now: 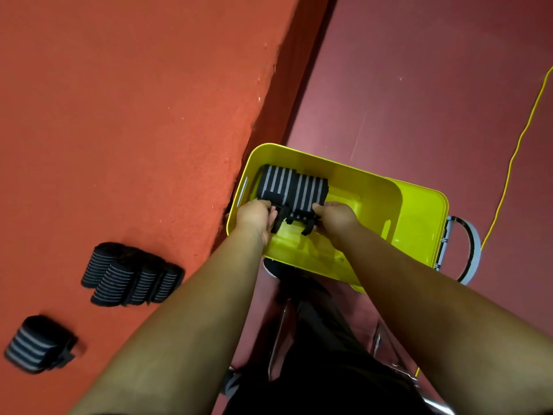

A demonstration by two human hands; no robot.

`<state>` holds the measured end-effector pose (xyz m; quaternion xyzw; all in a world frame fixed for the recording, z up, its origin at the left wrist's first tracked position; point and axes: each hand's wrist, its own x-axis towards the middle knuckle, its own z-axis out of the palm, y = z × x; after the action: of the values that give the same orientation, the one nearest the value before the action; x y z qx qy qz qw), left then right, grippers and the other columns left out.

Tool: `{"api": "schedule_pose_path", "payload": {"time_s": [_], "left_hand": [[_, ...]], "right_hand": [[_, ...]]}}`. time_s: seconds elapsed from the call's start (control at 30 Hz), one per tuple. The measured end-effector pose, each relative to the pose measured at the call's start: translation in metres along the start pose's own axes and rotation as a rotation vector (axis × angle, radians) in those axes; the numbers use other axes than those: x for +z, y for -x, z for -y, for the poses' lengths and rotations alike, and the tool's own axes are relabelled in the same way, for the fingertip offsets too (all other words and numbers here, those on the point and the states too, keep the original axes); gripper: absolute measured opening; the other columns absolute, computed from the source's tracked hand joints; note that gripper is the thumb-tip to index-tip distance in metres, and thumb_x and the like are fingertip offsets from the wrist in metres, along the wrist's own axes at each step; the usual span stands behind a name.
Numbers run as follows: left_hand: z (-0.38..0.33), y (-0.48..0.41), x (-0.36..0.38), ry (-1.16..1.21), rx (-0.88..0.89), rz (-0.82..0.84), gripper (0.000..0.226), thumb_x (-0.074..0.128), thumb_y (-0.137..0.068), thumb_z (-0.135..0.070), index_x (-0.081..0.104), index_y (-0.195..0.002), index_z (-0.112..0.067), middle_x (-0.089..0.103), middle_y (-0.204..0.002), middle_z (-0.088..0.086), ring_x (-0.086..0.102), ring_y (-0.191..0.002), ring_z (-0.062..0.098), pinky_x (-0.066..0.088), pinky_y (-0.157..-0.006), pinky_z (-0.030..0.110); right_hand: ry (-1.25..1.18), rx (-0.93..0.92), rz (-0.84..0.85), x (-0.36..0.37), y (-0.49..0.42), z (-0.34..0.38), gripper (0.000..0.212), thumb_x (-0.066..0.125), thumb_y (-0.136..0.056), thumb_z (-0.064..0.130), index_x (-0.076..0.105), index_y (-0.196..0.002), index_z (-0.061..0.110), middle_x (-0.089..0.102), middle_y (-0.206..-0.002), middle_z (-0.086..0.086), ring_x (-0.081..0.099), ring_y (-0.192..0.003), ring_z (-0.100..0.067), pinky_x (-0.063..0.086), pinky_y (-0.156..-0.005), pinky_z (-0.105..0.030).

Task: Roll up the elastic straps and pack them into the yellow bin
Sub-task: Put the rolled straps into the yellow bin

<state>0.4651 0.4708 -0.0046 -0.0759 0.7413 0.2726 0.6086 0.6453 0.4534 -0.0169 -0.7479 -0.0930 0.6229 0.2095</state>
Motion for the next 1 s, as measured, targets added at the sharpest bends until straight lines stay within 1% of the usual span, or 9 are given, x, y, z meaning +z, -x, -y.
{"api": "schedule_pose_path", "payload": {"time_s": [0.1, 0.23, 0.33, 0.47, 0.57, 0.63, 0.77, 0.9, 1.0], "left_hand": [[0.007, 0.001, -0.003, -0.056, -0.004, 0.000, 0.017, 0.066, -0.105, -0.012, 0.070, -0.120, -0.004, 0.077, -0.106, 0.012, 0.076, -0.089, 0.016, 0.065, -0.083, 0.025], [0.007, 0.011, -0.003, -0.162, 0.013, 0.053, 0.023, 0.067, -0.104, -0.025, 0.067, -0.122, -0.010, 0.076, -0.108, 0.011, 0.076, -0.106, 0.022, 0.061, -0.104, 0.039], [0.001, 0.023, -0.006, -0.263, 0.056, 0.089, 0.031, 0.068, -0.100, -0.032, 0.069, -0.124, -0.014, 0.078, -0.111, 0.007, 0.076, -0.103, 0.023, 0.062, -0.098, 0.039], [-0.006, 0.049, -0.019, -0.285, 0.104, 0.154, 0.027, 0.066, -0.101, -0.024, 0.066, -0.122, -0.007, 0.068, -0.098, 0.009, 0.063, -0.084, 0.023, 0.053, -0.073, 0.033], [-0.012, 0.075, -0.042, -0.267, 0.104, 0.258, 0.032, 0.061, -0.107, -0.024, 0.060, -0.135, -0.008, 0.065, -0.122, 0.011, 0.072, -0.091, 0.019, 0.055, -0.061, 0.025], [-0.015, 0.090, -0.060, -0.249, 0.098, 0.331, 0.038, 0.056, -0.110, -0.025, 0.056, -0.144, -0.008, 0.064, -0.130, 0.010, 0.074, -0.094, 0.018, 0.058, -0.062, 0.026], [-0.024, 0.119, -0.119, -0.216, 0.114, 0.375, 0.022, 0.052, -0.111, -0.024, 0.060, -0.127, -0.011, 0.069, -0.106, 0.002, 0.075, -0.086, 0.013, 0.061, -0.057, 0.023], [-0.032, 0.127, -0.196, -0.154, 0.137, 0.307, 0.020, 0.050, -0.111, -0.025, 0.066, -0.103, -0.016, 0.074, -0.099, -0.001, 0.072, -0.085, 0.011, 0.061, -0.069, 0.025], [-0.031, 0.123, -0.260, -0.040, 0.165, 0.200, 0.019, 0.052, -0.111, -0.024, 0.067, -0.107, -0.014, 0.075, -0.098, 0.000, 0.073, -0.086, 0.013, 0.060, -0.070, 0.027]], "right_hand": [[0.162, -0.021, -0.023, -0.004, 0.001, -0.002, 0.024, 0.070, -0.107, 0.025, 0.061, -0.091, 0.010, 0.066, -0.106, -0.018, 0.070, -0.096, -0.039, 0.063, -0.096, -0.058], [0.301, -0.012, -0.008, -0.009, 0.010, -0.007, 0.039, 0.072, -0.104, 0.042, 0.065, -0.111, 0.004, 0.068, -0.112, -0.015, 0.074, -0.104, -0.038, 0.064, -0.093, -0.054], [0.420, -0.002, 0.039, -0.013, 0.020, -0.014, 0.047, 0.075, -0.102, 0.045, 0.060, -0.119, 0.004, 0.062, -0.105, -0.008, 0.073, -0.101, -0.034, 0.064, -0.086, -0.049], [0.564, 0.005, 0.042, -0.006, 0.041, -0.018, 0.026, 0.071, -0.105, 0.029, 0.061, -0.094, 0.007, 0.062, -0.095, -0.012, 0.070, -0.089, -0.035, 0.061, -0.077, -0.047], [0.670, -0.075, 0.026, 0.011, 0.062, -0.013, 0.021, 0.064, -0.105, 0.022, 0.068, -0.092, 0.007, 0.071, -0.092, -0.011, 0.070, -0.081, -0.030, 0.059, -0.064, -0.037], [0.784, -0.180, -0.012, 0.025, 0.072, -0.008, 0.020, 0.058, -0.104, 0.021, 0.069, -0.094, 0.007, 0.077, -0.098, -0.013, 0.075, -0.086, -0.031, 0.064, -0.072, -0.042], [0.775, -0.446, -0.098, 0.078, 0.114, 0.003, 0.022, 0.053, -0.100, 0.025, 0.067, -0.087, 0.013, 0.077, -0.095, -0.013, 0.074, -0.099, -0.040, 0.059, -0.090, -0.045], [0.780, -0.580, 0.032, 0.152, 0.159, 0.004, 0.021, 0.058, -0.098, 0.027, 0.072, -0.094, 0.013, 0.080, -0.098, -0.013, 0.073, -0.102, -0.037, 0.057, -0.096, -0.047], [0.852, -0.655, 0.168, 0.209, 0.192, -0.007, 0.018, 0.060, -0.099, 0.024, 0.073, -0.095, 0.014, 0.080, -0.095, -0.011, 0.074, -0.098, -0.034, 0.057, -0.093, -0.043]]}}
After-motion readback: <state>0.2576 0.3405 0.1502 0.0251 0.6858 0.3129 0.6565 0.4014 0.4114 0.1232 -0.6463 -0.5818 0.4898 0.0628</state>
